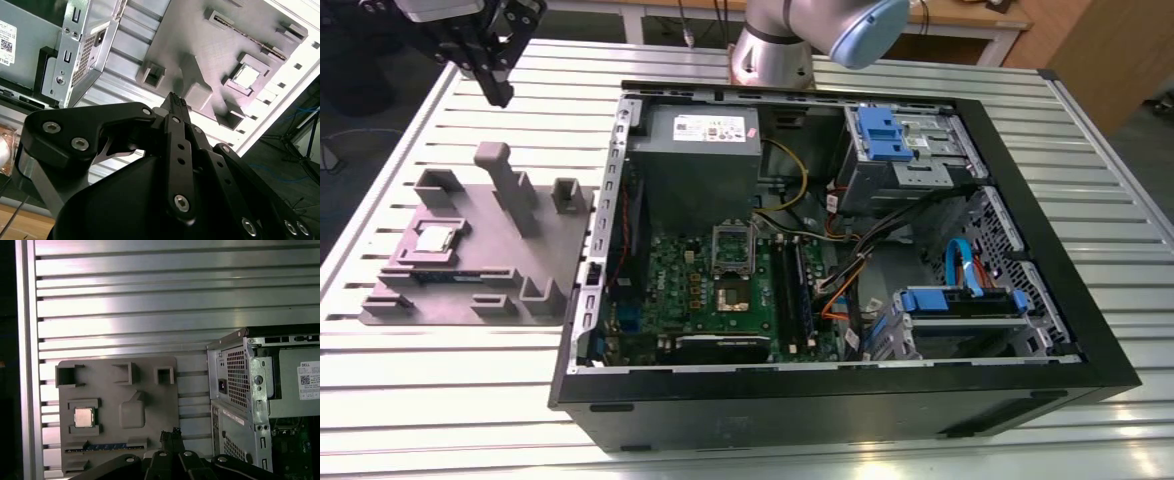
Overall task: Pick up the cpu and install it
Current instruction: 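Reach for the cpu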
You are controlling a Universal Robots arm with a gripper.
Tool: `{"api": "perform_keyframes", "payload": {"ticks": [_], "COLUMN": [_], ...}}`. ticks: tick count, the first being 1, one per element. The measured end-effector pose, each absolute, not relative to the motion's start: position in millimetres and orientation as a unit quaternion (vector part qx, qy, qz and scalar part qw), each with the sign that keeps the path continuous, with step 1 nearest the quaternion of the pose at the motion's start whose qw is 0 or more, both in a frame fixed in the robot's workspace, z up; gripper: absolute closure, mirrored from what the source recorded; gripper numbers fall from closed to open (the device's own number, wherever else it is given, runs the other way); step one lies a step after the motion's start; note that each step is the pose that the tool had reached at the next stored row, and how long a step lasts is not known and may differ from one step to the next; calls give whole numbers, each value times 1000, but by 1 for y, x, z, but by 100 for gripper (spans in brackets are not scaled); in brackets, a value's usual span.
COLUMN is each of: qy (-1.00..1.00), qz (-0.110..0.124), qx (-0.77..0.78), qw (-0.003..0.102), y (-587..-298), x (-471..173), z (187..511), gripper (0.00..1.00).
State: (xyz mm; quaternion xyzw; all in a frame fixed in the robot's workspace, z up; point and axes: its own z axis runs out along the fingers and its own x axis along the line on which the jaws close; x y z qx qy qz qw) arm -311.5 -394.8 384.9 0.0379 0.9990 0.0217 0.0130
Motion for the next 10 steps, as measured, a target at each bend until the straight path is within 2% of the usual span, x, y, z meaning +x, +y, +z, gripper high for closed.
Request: {"api": "perform_keyframes", "payload": {"ticks": [10], "qy": [999], "qz": [22], "qx": [38], "qw": [13], "y": [-395], "x": [-317], "z": [384], "gripper": [90]}}
